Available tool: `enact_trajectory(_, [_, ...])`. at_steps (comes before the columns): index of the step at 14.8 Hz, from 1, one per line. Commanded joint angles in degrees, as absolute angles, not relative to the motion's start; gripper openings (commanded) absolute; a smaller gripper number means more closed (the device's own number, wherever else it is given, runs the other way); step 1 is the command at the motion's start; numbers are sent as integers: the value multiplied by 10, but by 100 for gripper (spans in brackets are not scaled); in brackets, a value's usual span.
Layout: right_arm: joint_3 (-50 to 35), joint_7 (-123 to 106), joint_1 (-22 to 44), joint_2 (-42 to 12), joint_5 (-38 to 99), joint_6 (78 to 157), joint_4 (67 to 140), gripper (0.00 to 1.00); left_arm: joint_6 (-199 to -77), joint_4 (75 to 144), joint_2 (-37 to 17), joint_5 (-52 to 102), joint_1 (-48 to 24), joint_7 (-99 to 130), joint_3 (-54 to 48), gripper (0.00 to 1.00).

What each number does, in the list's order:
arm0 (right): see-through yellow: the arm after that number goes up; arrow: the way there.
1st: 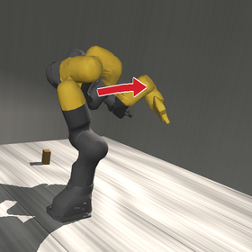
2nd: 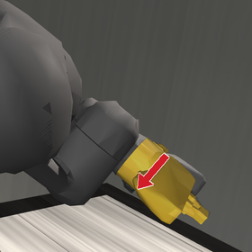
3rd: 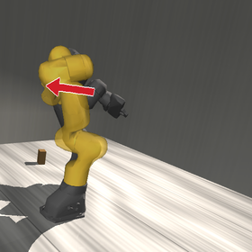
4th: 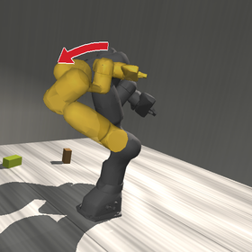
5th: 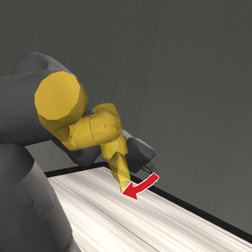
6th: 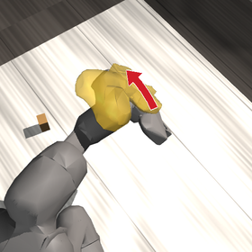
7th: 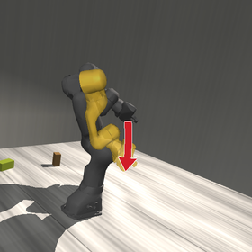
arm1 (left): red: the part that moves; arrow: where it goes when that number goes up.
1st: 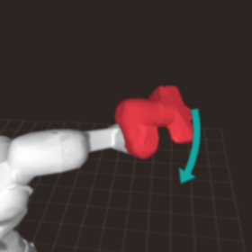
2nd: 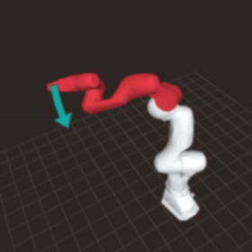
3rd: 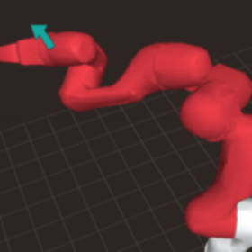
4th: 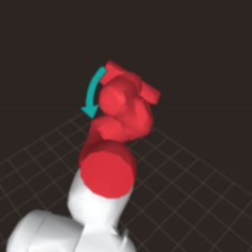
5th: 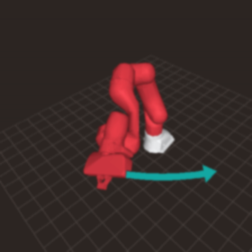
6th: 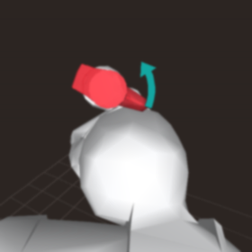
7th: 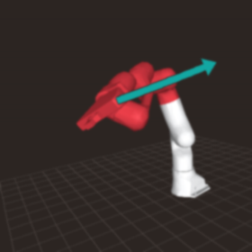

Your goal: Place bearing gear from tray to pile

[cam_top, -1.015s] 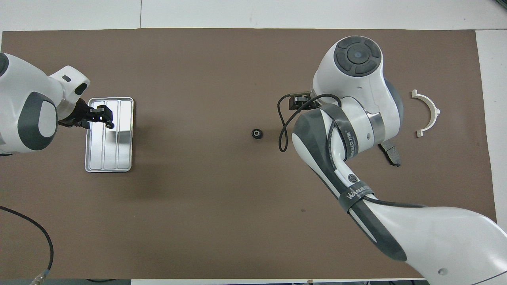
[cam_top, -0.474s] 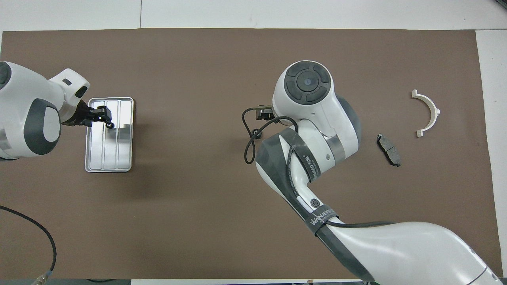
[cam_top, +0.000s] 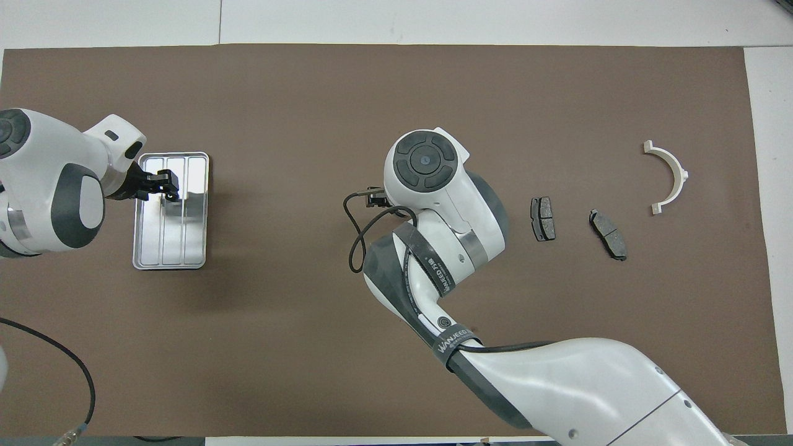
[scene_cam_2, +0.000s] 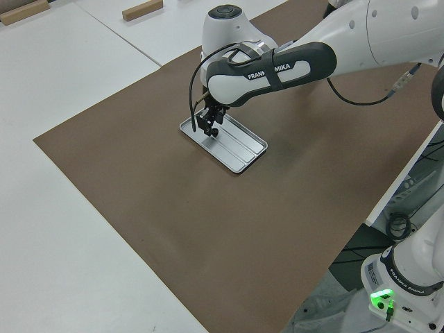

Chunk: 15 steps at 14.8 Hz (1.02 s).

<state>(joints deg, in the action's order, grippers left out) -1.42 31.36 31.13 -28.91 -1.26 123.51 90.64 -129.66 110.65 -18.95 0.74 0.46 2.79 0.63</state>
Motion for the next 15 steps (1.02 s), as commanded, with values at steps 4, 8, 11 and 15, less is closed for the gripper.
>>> enact_trajectory(4, [-15,323,310,-319,-6,1273,907,100,-1326,1121,-194,3,4,37,4,58])
enact_trajectory(8, [-15,333,318,-329,-6,1279,910,100,-1334,1121,-200,3,4,37,4,58])
enact_trajectory(11, [-15,333,317,-335,-6,1288,915,100,-1337,1121,-201,3,3,38,4,56])
enact_trajectory(15, [-15,333,315,-336,-6,1301,927,100,-1337,1123,-201,3,2,38,4,48])
